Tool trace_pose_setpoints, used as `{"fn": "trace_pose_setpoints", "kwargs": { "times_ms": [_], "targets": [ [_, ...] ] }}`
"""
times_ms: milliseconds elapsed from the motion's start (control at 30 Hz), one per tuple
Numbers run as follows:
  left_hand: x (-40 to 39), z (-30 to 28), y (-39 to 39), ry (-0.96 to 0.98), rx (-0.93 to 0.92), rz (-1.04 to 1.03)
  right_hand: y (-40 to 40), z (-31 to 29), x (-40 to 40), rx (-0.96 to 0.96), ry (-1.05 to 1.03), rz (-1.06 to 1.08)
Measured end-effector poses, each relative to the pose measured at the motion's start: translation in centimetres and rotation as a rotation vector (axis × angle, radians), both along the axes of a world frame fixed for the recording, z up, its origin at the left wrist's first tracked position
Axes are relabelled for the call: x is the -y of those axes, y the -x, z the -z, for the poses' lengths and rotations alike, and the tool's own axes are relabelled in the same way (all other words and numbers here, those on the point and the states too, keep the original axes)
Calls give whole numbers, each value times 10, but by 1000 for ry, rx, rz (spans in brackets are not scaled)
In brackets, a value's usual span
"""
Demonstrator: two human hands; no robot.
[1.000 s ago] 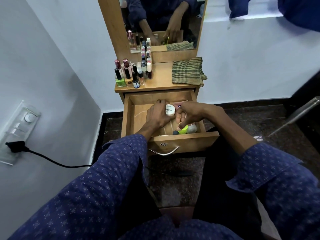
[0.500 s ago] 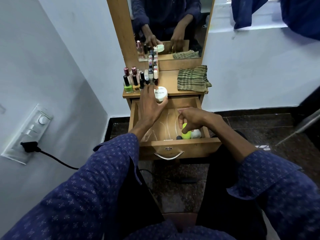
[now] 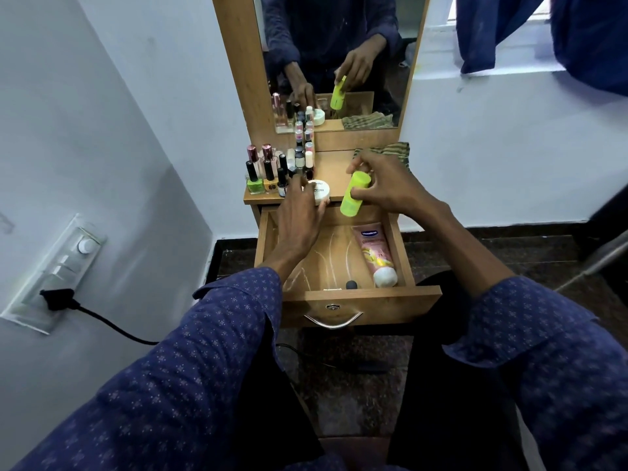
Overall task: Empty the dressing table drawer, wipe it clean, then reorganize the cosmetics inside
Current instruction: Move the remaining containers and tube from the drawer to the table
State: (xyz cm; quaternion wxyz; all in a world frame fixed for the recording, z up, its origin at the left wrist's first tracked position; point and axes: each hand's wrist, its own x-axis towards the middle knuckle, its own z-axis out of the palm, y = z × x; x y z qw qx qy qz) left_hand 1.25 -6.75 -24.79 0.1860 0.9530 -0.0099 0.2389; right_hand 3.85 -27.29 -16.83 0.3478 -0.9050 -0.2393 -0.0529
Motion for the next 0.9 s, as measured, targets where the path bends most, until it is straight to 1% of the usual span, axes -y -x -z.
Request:
{"fn": "trace_pose_setpoints", "kwargs": {
  "times_ms": [133,400,533,733,900],
  "targets": [
    [1,-3,-4,0,-23,32,-13,-7,-9,80,-60,73],
    [23,-14,-16,-124,-23,80,-54,-5,-24,176,-66,178],
    [34,-16,-28,-188,-41,90,-79,2,-27,192,-49,210],
    [43,-22,-51,-218,-106,47,-115,8,-30,215,-23,239],
    [46,-22,-69,-371,-125,8,-138,16,-33,230,-4,246]
  ]
}}
